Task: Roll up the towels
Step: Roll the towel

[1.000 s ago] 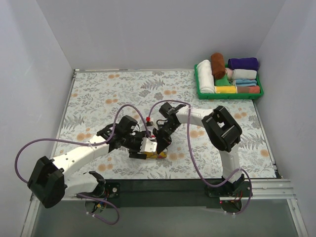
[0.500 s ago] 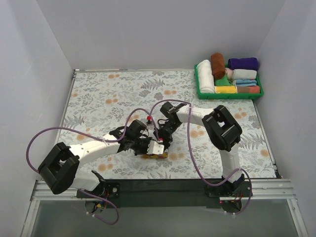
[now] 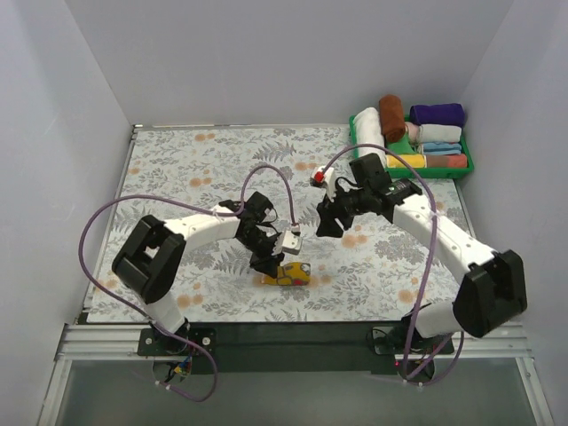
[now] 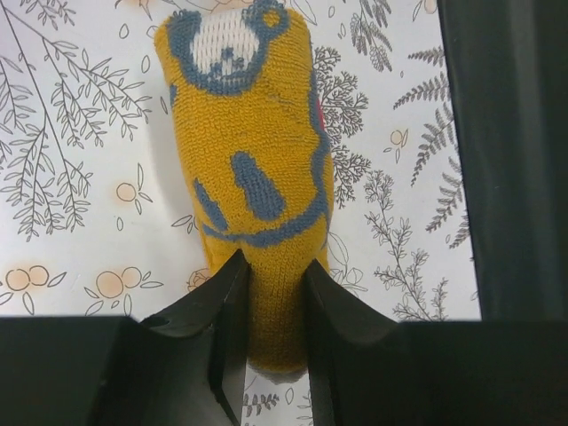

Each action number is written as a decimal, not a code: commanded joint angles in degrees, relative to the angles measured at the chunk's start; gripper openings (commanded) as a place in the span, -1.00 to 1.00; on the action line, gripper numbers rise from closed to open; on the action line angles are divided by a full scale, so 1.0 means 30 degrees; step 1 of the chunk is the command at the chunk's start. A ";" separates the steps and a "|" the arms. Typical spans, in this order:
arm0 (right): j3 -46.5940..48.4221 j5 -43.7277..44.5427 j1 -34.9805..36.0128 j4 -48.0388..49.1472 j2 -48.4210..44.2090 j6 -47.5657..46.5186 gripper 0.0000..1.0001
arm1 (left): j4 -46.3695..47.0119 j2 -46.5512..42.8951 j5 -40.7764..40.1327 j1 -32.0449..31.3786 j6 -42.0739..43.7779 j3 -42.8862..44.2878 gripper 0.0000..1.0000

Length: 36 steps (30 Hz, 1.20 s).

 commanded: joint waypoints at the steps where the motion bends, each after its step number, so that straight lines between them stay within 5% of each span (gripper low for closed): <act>1: -0.1740 0.1904 0.0718 0.2048 -0.2205 0.0629 0.01 | -0.3663 0.2317 0.1335 0.0805 0.0653 0.0501 -0.89; 7: -0.2743 0.4948 0.4986 0.1582 -0.3293 -0.0779 -0.23 | -0.5040 0.4690 0.2098 0.2212 0.1092 0.2467 -0.91; 18: -0.3300 1.0660 1.0472 0.4715 -0.0487 -0.1132 0.09 | -0.6854 0.6801 0.2947 0.2768 0.2409 0.4253 -0.92; 21: -0.3388 1.1075 1.1382 0.5096 0.0364 -0.1102 0.28 | -0.7937 0.7737 0.3533 0.3148 0.3082 0.4840 -0.91; 25: -0.3622 1.0988 1.2147 0.5391 0.1011 -0.0840 0.31 | -0.8498 0.8734 0.3827 0.3647 0.3174 0.5778 -0.91; 36: -0.5233 1.3299 1.2498 0.8113 0.2796 -0.1336 0.14 | -0.9055 0.9439 0.4413 0.3883 0.3759 0.6307 -0.91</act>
